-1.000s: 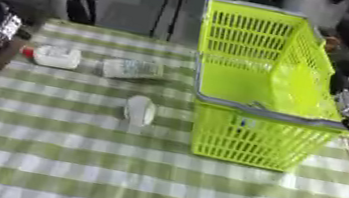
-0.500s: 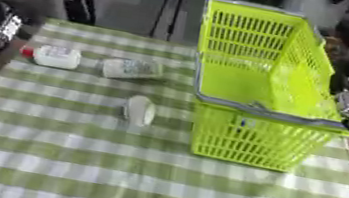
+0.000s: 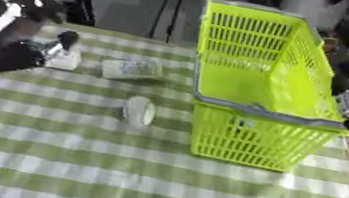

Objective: Pick up objects on the table and place them in the box.

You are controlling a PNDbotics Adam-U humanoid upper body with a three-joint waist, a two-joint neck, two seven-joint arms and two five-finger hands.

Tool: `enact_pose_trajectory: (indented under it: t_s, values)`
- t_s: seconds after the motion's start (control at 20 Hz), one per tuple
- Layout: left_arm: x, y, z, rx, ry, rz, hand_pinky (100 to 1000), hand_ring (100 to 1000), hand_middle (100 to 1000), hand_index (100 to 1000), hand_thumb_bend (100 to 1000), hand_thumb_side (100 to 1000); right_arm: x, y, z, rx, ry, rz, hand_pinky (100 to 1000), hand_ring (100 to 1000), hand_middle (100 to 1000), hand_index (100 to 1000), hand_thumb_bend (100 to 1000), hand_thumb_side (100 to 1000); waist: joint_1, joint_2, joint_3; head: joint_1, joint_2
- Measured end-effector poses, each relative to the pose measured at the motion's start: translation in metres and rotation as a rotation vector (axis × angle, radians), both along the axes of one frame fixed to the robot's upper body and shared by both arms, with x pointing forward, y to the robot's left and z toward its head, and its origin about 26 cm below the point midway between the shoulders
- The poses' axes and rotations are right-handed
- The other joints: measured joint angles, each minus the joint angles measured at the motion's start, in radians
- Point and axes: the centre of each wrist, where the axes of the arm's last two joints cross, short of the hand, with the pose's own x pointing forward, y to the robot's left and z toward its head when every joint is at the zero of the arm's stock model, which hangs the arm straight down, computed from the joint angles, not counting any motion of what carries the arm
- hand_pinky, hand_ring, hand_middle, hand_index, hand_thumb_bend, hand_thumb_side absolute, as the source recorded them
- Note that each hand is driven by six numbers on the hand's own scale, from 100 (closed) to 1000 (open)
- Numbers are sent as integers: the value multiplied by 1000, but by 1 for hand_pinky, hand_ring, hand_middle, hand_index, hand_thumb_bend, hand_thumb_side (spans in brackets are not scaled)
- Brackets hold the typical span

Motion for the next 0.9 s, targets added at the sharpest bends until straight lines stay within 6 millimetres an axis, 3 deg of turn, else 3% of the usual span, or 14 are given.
enact_pose_trajectory:
  t_s: [0.2,0.35,0.8,0.85,0.9]
  values:
    - [27,-14,12,223,46,-77,825,819,572,802,716,688,0,1,-1,-5,4,8,562,548,615,778,273,558,1,-5,-6,5,1]
    - [51,-20,9,329,123,-107,828,820,574,803,746,699,0,1,-1,-6,7,9,562,548,615,777,274,558,2,-8,-11,6,4]
    - [97,-40,-34,450,257,-155,836,822,585,811,770,704,0,3,-2,-10,9,18,562,548,615,778,273,558,2,-11,-18,13,9]
    - [99,-41,-40,452,258,-162,837,821,597,838,770,704,0,3,-2,-9,10,18,563,548,614,778,342,535,2,-11,-19,14,9]
    - [101,-43,-45,449,258,-173,837,821,589,831,775,694,0,3,-2,-8,10,18,563,548,615,778,274,558,2,-11,-19,14,9]
